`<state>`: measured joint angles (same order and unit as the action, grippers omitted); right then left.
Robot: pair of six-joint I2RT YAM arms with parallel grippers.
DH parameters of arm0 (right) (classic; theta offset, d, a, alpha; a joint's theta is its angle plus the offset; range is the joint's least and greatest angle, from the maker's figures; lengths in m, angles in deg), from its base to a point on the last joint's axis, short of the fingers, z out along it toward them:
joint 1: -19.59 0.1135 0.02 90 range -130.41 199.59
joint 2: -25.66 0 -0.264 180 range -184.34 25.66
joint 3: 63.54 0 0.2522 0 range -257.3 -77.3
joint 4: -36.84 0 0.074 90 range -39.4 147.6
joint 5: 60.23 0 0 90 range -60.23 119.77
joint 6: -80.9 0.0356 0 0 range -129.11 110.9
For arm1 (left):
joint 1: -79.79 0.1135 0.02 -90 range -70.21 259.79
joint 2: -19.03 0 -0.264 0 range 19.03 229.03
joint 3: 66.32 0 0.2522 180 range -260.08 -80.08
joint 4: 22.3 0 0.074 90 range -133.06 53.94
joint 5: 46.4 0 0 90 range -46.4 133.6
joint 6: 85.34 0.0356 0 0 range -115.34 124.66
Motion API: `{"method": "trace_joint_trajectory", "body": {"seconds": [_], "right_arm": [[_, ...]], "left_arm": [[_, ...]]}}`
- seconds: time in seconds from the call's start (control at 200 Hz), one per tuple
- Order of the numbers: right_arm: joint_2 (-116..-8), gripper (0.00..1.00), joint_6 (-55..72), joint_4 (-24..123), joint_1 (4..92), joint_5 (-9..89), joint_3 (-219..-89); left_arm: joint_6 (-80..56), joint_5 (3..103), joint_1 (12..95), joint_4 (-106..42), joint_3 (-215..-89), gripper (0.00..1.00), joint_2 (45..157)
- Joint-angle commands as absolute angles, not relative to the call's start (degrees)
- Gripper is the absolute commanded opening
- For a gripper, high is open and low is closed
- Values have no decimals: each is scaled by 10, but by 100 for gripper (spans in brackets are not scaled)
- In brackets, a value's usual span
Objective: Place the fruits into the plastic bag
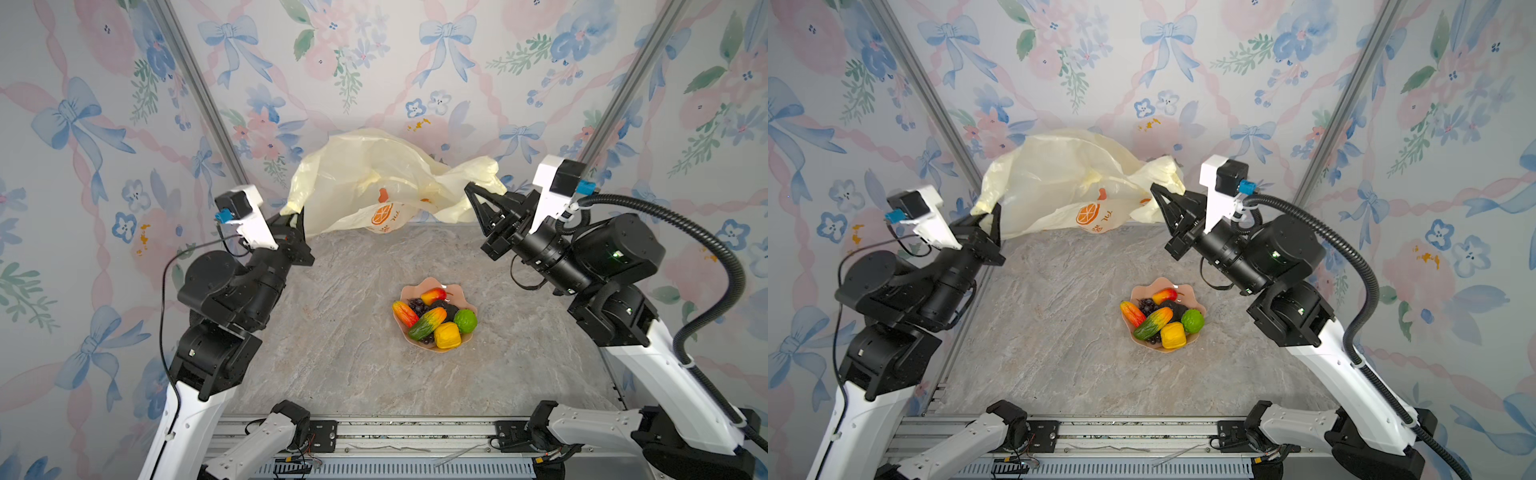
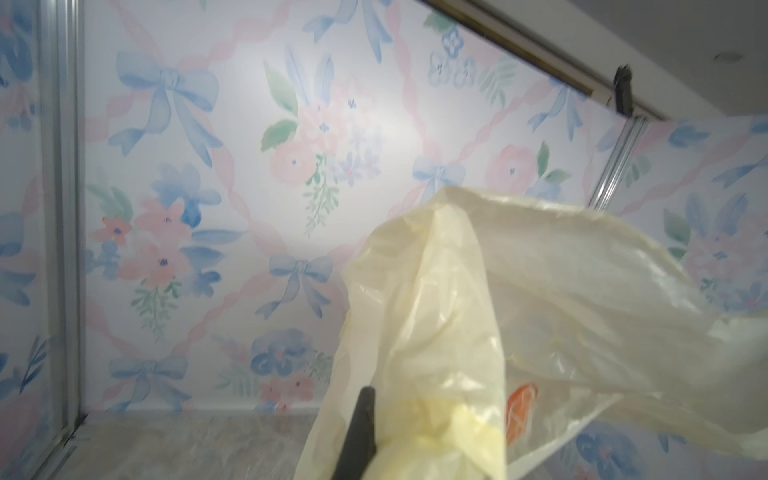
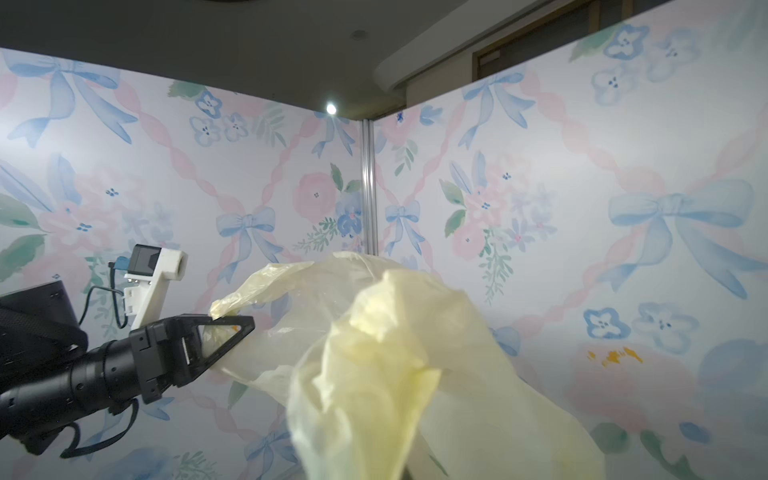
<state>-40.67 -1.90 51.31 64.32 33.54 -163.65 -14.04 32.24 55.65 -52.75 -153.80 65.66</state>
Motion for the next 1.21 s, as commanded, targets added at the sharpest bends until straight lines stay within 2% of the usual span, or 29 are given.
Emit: {"method": "trace_joint_trajectory", "body": {"seconds": [0.0, 0.08, 0.17, 0.27, 0.71, 0.895, 1.05, 1.2], "right_arm": [[-478, 0, 98, 554, 612, 356, -1483], [-478, 0, 122, 578, 611, 355, -1462], [-477, 0, 110, 623, 611, 346, -1506], [-486, 0, 88, 673, 608, 340, -1574], [-531, 0, 81, 721, 610, 393, -1812], [-531, 0, 76, 726, 617, 384, -1814], [-518, 0, 67, 703, 613, 358, -1745], [-563, 0, 48, 696, 594, 357, -1759]], "left_arm": [[-171, 311, 563, -525, -1375, 0, 655], [-194, 319, 570, -528, -1318, 0, 638], [-199, 315, 579, -537, -1324, 0, 628], [-193, 313, 591, -561, -1377, 0, 639], [-156, 329, 591, -657, -1619, 0, 667], [-146, 336, 591, -660, -1633, 0, 675], [-140, 338, 591, -659, -1597, 0, 691], [-131, 326, 604, -660, -1572, 0, 730]]}}
